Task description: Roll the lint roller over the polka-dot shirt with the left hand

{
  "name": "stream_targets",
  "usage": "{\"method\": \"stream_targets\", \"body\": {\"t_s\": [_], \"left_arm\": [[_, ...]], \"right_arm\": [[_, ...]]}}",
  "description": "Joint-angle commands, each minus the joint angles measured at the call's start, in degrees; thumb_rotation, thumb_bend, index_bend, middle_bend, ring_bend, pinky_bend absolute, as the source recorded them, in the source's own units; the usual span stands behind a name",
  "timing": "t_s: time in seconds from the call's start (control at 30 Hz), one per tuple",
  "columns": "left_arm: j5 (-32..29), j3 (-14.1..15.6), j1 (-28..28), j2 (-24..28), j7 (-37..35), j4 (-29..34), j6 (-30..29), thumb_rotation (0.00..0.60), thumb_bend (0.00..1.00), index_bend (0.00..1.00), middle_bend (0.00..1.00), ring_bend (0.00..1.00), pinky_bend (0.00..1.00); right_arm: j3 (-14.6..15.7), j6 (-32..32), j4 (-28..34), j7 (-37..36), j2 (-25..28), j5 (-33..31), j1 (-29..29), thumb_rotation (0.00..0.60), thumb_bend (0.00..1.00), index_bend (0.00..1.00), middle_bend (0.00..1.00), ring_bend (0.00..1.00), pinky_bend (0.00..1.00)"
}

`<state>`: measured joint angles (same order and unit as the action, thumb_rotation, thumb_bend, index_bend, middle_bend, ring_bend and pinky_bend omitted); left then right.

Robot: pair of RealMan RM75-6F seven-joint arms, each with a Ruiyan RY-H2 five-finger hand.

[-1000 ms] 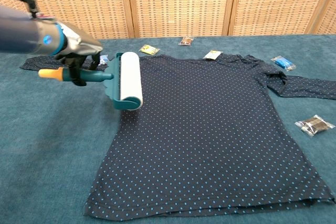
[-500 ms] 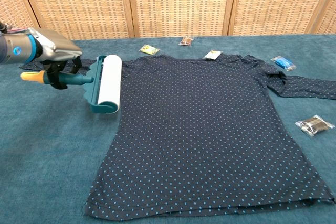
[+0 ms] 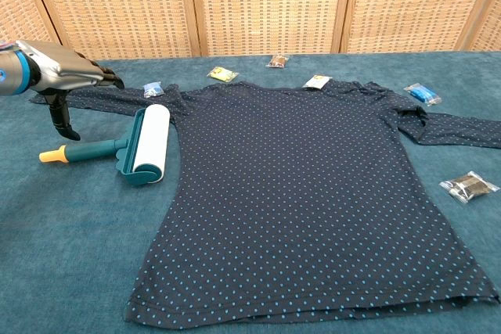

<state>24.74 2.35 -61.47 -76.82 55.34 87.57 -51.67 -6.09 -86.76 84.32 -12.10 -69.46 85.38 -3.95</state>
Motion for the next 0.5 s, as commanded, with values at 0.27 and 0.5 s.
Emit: {"method": "stream_targets", "body": {"t_s": [0.27,0.5], "left_arm": [[40.9,2.0,21.7,-3.1,-28.9,2.1,-32.2,0.600,0.21,0.00,0.00,0.00,0.00],[48.3,6.0,32.1,-4.5,-34.6,4.4,-42.2,0.600,0.19,0.00,0.00,0.00,0.00]], "right_arm": [[-0.1,-0.7,0.1,0.9,0.0,0.1,0.2,0.600,0.17,0.04,0.00,0.00,0.00],[-0.4,-2.4,0.6,2.3,0.2,0.7,0.4,0.600,0.17,0.02,0.00,0.00,0.00]]}}
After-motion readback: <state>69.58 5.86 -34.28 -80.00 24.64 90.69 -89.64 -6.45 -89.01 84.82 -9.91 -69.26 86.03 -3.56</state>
